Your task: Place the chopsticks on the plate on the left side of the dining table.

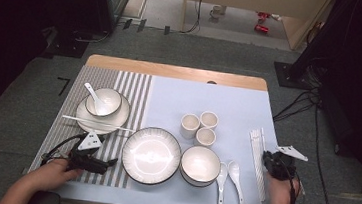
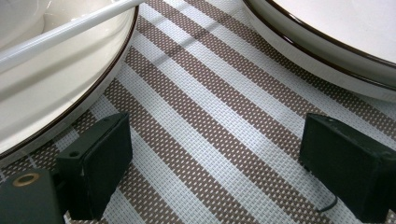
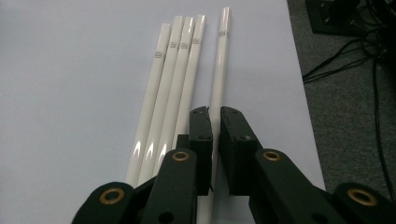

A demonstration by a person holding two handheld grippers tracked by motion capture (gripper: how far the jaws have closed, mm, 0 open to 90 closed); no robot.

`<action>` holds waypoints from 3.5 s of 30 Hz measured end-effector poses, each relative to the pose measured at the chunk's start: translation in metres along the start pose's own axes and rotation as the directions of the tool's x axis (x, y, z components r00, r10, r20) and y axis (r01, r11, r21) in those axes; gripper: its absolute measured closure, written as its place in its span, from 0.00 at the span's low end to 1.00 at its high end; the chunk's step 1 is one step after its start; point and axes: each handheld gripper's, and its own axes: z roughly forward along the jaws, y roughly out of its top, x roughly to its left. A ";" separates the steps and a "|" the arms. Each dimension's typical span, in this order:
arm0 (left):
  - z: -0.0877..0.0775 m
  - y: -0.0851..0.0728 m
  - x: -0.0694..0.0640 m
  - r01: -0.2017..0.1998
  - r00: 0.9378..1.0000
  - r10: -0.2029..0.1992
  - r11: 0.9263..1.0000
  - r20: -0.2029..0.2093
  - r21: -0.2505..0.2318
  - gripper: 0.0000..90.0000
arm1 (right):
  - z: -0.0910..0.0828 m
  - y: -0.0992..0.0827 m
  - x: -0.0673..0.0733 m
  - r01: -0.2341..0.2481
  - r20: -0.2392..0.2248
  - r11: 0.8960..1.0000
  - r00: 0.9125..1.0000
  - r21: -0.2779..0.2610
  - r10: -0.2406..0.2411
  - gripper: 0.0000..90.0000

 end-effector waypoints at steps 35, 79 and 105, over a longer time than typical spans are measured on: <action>0.000 0.000 0.001 0.006 1.000 -0.006 1.000 0.006 -0.003 0.11 | 0.010 0.017 -0.007 -0.093 -0.031 0.995 0.995 -0.038 0.092 0.94; -0.001 0.000 0.002 0.009 1.000 -0.009 1.000 0.011 -0.005 0.11 | -0.039 0.052 0.063 -0.031 -0.182 0.999 0.983 -0.039 0.023 0.95; -0.001 0.000 0.002 0.010 1.000 -0.010 1.000 0.012 -0.006 0.11 | -0.073 0.076 0.106 0.106 -0.320 0.993 0.940 -0.059 -0.119 0.95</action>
